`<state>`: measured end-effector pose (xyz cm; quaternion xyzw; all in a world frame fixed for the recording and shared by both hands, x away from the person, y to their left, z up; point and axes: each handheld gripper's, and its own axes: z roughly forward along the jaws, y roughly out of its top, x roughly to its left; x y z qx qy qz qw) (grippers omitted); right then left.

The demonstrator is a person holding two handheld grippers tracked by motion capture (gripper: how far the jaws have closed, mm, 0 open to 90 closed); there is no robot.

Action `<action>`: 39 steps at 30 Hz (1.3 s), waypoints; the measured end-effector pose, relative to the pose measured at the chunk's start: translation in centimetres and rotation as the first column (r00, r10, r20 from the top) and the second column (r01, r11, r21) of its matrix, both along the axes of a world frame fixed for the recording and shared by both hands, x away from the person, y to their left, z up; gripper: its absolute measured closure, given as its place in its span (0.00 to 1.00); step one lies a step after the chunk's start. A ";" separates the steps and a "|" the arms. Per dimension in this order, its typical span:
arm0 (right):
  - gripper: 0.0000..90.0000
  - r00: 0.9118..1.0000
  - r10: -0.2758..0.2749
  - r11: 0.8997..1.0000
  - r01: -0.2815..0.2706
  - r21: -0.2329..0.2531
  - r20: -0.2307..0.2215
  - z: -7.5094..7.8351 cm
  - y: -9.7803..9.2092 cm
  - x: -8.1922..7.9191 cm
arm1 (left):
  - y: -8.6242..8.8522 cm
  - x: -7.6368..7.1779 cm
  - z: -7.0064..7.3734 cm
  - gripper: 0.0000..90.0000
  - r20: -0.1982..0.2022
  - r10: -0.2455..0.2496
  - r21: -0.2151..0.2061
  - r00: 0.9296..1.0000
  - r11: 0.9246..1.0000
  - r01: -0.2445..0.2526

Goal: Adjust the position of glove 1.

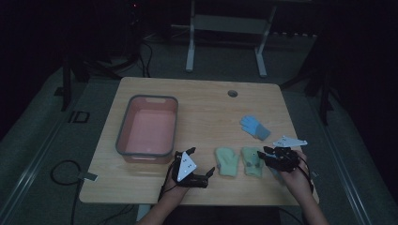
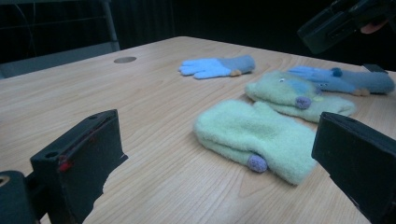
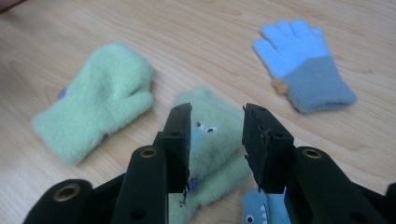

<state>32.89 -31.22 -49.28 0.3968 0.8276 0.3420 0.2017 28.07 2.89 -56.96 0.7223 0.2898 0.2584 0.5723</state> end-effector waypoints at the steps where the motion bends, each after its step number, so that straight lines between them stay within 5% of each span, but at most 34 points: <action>1: 0.69 1.000 0.009 1.000 -0.009 -0.004 -0.008 -0.1 -0.1 0.2 | 0.0 0.0 0.0 0.02 0.000 0.000 0.000 1.000 1.000 0.000; 12: 0.69 0.990 0.140 0.990 -0.140 -0.034 -0.008 -2.2 -0.3 0.5 | 0.0 0.0 0.0 0.02 0.004 0.003 0.002 1.000 1.000 -0.003; 23: 0.68 0.993 0.111 0.993 -0.113 -0.040 -0.046 -4.6 0.6 0.6 | 0.0 -0.1 0.0 0.02 0.010 0.003 -0.002 1.000 1.000 -0.003; 28: 0.84 0.995 0.095 0.992 -0.097 -0.077 -0.031 -5.3 1.2 0.0 | 0.0 -0.1 0.0 0.02 0.013 0.004 -0.006 1.000 1.000 -0.004; 34: 0.93 0.999 0.018 0.995 -0.021 -0.094 -0.034 -4.9 2.0 -0.2 | 0.0 -0.2 0.0 0.02 0.016 0.004 -0.005 1.000 1.000 -0.004; 39: 0.93 0.999 -0.050 0.997 0.051 -0.061 0.013 -2.4 2.2 -0.7 | 0.1 -0.1 -0.1 0.02 0.013 0.001 -0.014 1.000 1.000 -0.001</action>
